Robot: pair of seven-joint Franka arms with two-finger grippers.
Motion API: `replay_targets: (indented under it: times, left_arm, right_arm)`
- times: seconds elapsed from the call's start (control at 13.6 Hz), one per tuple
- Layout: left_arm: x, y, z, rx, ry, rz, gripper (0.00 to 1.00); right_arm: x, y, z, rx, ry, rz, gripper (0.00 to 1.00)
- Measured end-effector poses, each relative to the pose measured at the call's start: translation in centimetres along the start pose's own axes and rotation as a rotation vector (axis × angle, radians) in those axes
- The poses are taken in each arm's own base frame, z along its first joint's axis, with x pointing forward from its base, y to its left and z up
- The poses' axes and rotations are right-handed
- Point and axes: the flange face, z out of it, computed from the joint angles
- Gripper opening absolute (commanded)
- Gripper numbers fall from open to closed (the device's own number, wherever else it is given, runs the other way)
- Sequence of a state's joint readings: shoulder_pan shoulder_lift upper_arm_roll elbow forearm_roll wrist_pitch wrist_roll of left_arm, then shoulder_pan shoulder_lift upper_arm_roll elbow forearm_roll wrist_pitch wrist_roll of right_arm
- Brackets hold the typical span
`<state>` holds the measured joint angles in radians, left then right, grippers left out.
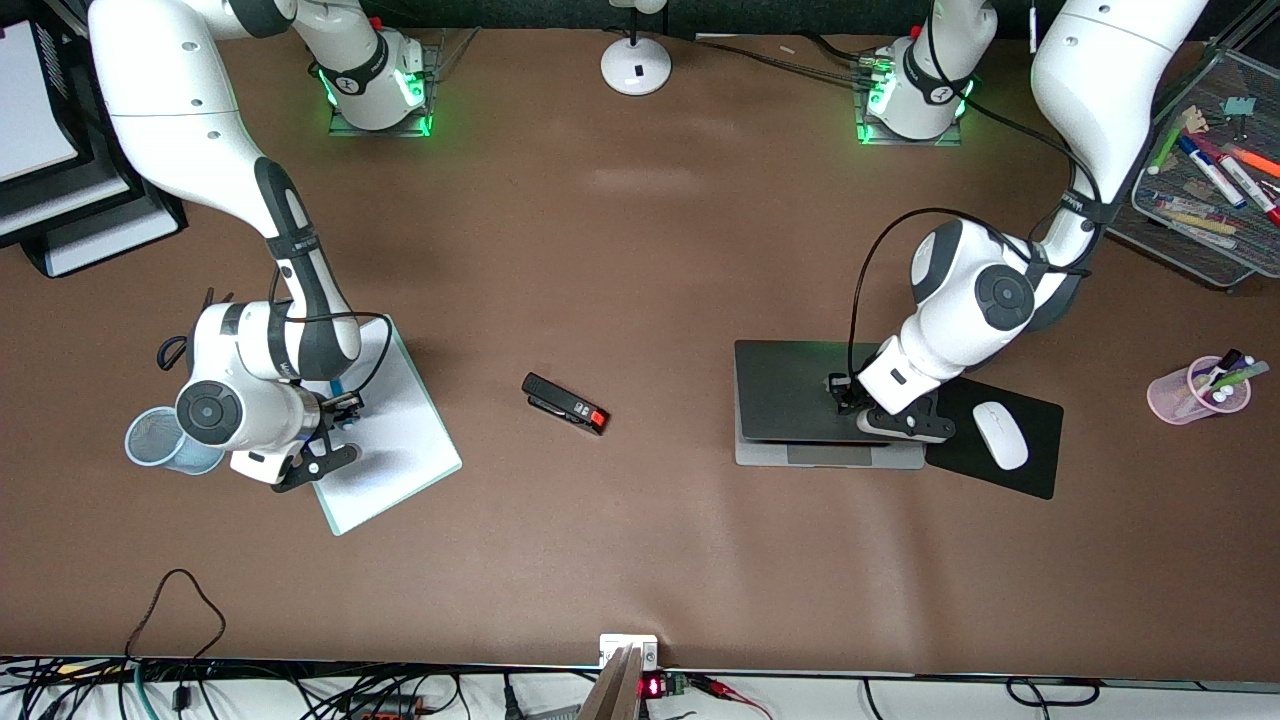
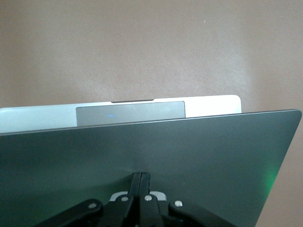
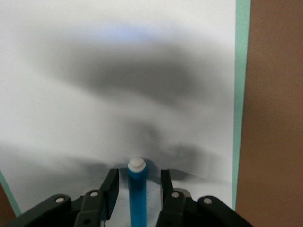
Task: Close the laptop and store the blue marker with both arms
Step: 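Grasp the blue marker with the right gripper while the left gripper pushes the lid down, then lift the marker with the right gripper while the left gripper presses the lid shut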
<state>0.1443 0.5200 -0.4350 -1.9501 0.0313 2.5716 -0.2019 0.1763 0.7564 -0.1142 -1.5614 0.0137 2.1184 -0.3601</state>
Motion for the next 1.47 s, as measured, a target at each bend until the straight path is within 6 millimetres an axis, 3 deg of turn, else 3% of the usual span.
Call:
replay_targets:
  times: [0.52, 1.1, 1.32, 1.47]
  left_arm:
    - [-0.3, -0.7, 2.7, -0.003, -0.007, 0.013, 0.0]
    - [-0.6, -1.2, 4.8, -0.011, 0.0, 0.018, 0.0]
    - [-0.8, -1.4, 5.8, -0.016, -0.005, 0.013, 0.0]
    - [-0.9, -1.5, 6.1, -0.019, -0.006, 0.01, 0.0]
  right_arm:
    - [0.0, 0.0, 0.0, 0.001, 0.004, 0.002, 0.13]
    - [0.1, 0.0, -0.1, 0.001, 0.007, 0.002, 0.01]
    - [0.9, 0.2, -1.9, -0.015, 0.051, 0.0, 0.0]
    - [1.7, 0.4, -5.0, -0.034, 0.105, -0.001, 0.0]
